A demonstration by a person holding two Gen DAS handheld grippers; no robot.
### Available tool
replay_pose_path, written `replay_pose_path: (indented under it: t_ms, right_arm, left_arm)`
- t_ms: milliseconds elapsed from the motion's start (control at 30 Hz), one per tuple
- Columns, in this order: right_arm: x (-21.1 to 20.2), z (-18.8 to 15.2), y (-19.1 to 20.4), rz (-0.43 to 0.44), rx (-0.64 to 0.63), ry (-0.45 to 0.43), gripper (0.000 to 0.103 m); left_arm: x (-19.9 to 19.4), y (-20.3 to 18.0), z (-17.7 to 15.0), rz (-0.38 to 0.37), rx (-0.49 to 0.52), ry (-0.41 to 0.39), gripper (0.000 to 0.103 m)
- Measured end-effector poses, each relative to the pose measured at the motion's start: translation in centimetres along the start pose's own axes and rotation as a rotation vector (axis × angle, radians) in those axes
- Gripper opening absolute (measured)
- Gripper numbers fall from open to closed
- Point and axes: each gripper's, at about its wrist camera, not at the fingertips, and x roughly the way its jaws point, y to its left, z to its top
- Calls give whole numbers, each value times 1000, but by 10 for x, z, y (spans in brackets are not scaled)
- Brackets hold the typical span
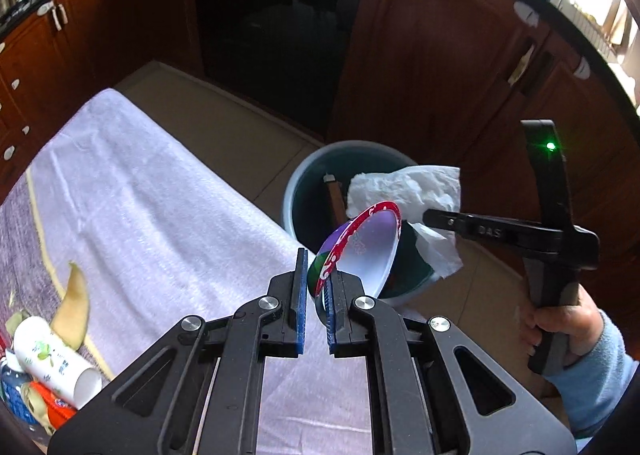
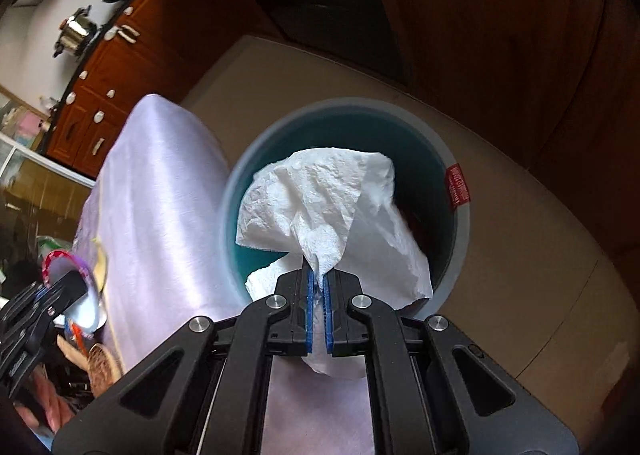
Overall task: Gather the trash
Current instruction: 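Carry the lid and tissue over the teal bin and open both tools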
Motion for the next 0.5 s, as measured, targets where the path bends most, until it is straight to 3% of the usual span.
replay_pose_path:
  t_ms: [67, 100, 167, 200, 367, 500]
  right_arm:
    - [11, 6, -7, 1, 17, 11, 8]
    - [14, 7, -10, 3, 21, 16, 13]
    - [22, 10, -14, 14, 35, 31, 43]
    - [24, 11, -15, 25, 46, 37, 63]
    - [18, 11, -19, 45, 54, 26, 73]
    - [6, 10, -22, 32, 64, 7, 75]
  left_arm:
    - [7, -3, 3, -2, 3, 12, 8]
    - [10, -5, 4, -5, 4, 16, 8]
    - [16, -7, 7, -8, 8, 24, 8]
    - [19, -8, 8, -10, 11, 28, 8]
    - [30, -14, 12, -20, 21, 43, 8]
    - [39, -20, 15, -28, 41, 55, 8]
